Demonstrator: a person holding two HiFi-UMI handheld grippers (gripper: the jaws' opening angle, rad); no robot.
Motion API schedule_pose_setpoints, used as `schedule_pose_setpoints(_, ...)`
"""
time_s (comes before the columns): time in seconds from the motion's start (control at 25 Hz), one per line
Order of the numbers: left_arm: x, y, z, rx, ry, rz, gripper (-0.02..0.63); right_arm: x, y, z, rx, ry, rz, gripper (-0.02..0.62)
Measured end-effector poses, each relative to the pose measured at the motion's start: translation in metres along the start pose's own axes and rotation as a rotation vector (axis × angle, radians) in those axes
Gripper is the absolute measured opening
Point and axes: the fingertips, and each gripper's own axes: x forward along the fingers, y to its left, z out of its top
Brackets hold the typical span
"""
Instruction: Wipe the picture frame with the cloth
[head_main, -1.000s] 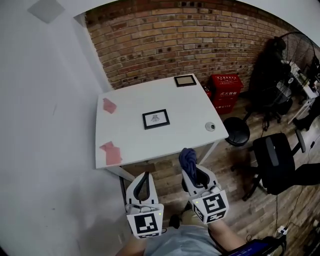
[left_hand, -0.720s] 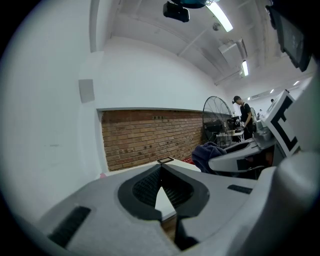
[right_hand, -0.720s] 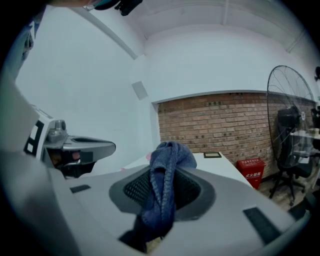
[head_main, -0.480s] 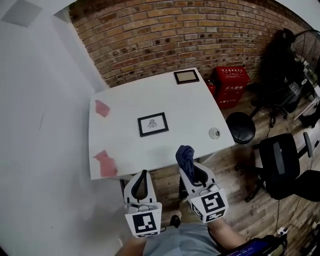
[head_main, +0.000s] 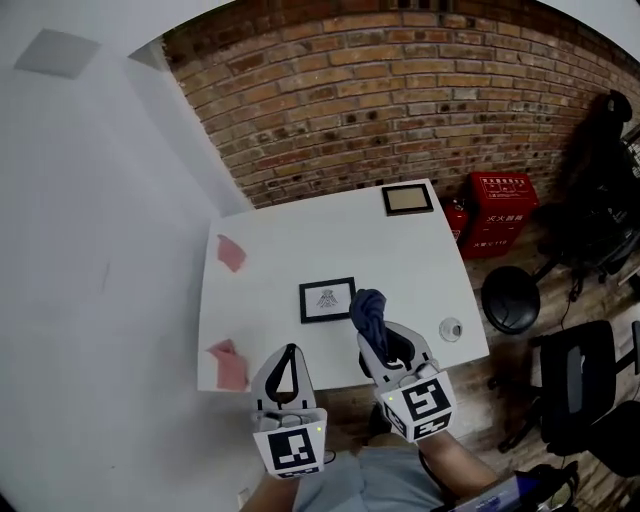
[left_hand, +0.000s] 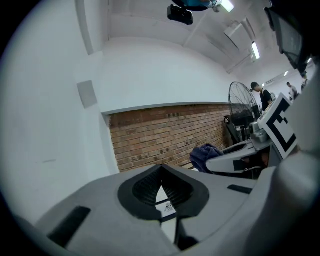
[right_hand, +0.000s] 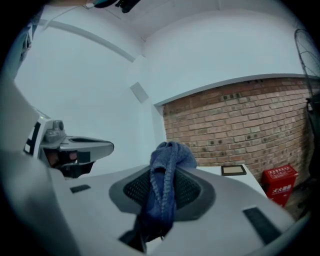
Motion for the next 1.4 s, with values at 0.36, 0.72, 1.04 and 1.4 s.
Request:
schedule_pose_setpoints(0.36, 0.017, 0.037, 0.018, 0.006, -0.010, 0.100, 0.009, 0.046, 0.007, 0.029, -0.021, -0.026, 0.101, 0.109)
schedule_pose_setpoints(0.72, 0.043, 0.083, -0.021, -0.025, 0.068, 0.078, 0.009, 0.101, 0.033, -0.002, 0.026, 0.093, 0.131, 0.107)
schedule_pose_setpoints(1.04, 0.073, 0.106, -0.101, -0.090, 0.204, 0.025, 0.009, 0.149, 0.058, -0.094, 0.109, 0.274, 0.140, 0.107)
schedule_pose_setpoints(1.4, 0.085, 0.099, -0.186, -0.179, 0.383, -0.082, 0.009, 0.166, 0.073, -0.172, 0.253, 0.463, 0.144, 0.107)
